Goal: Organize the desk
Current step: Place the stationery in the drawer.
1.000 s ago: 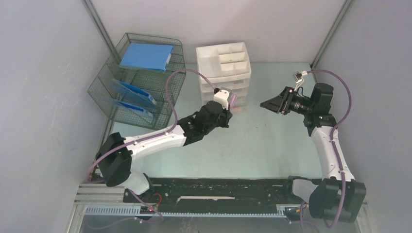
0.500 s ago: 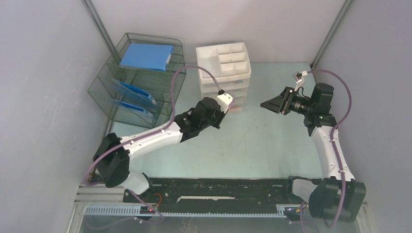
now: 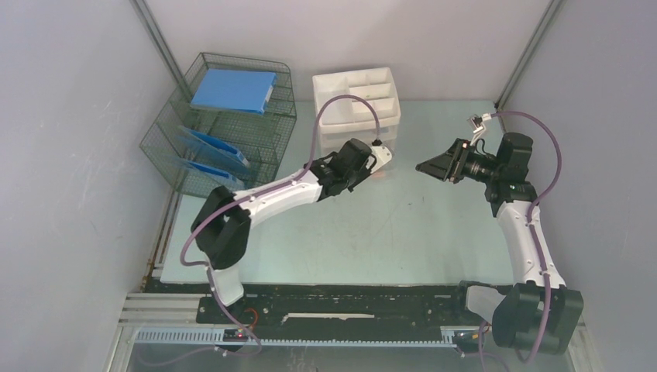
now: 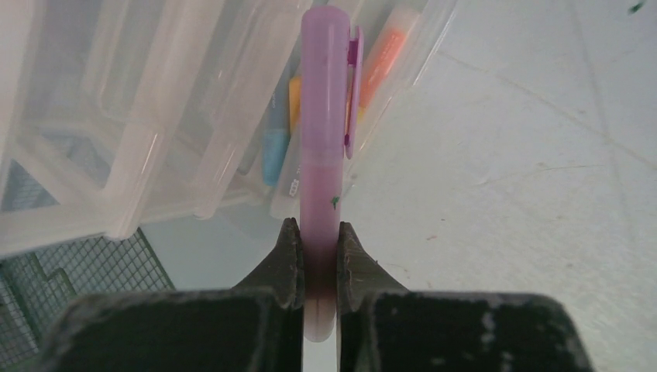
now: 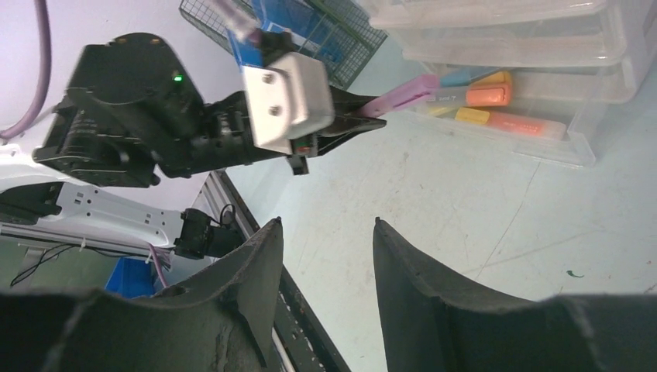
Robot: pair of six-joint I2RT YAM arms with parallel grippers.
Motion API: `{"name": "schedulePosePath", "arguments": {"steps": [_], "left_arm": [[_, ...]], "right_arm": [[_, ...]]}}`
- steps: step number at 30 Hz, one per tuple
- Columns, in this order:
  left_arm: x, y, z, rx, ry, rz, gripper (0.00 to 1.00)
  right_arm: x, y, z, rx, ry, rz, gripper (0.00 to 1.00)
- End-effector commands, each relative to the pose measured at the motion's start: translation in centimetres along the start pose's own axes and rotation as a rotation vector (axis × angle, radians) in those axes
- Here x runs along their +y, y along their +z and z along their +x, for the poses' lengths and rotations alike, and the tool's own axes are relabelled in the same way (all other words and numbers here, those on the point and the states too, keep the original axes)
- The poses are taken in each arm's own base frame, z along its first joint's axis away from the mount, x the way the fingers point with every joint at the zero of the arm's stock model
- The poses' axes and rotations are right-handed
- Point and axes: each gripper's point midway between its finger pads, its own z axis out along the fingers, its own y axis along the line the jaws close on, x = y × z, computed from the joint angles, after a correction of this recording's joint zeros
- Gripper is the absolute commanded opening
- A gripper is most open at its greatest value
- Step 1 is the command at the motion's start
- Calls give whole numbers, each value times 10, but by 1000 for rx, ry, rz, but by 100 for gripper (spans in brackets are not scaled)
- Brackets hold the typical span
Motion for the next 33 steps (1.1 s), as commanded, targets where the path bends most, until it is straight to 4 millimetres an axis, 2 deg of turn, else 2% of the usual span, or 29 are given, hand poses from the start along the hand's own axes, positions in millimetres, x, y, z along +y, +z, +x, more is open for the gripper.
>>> {"name": "schedulePosePath", "arguments": {"steps": [1, 7, 15, 17, 24, 33], "left_arm": [[22, 12, 0, 64, 122, -80, 5], [34, 33, 2, 110, 166, -141, 18], [57, 45, 2, 128, 181, -269, 52], [59, 43, -1, 117, 174, -282, 55], [67, 19, -15, 57, 98, -297, 59], [68, -34, -24, -118, -106, -289, 71]], "right_arm": [[1, -1, -7, -11, -45, -11, 54], [-1, -1, -7, -14, -44, -5, 54], [-2, -3, -8, -19, -41, -1, 54], [-2, -3, -9, -20, -43, 1, 54], [-4, -5, -10, -24, -41, 5, 54], [-4, -7, -10, -25, -49, -1, 53]]}}
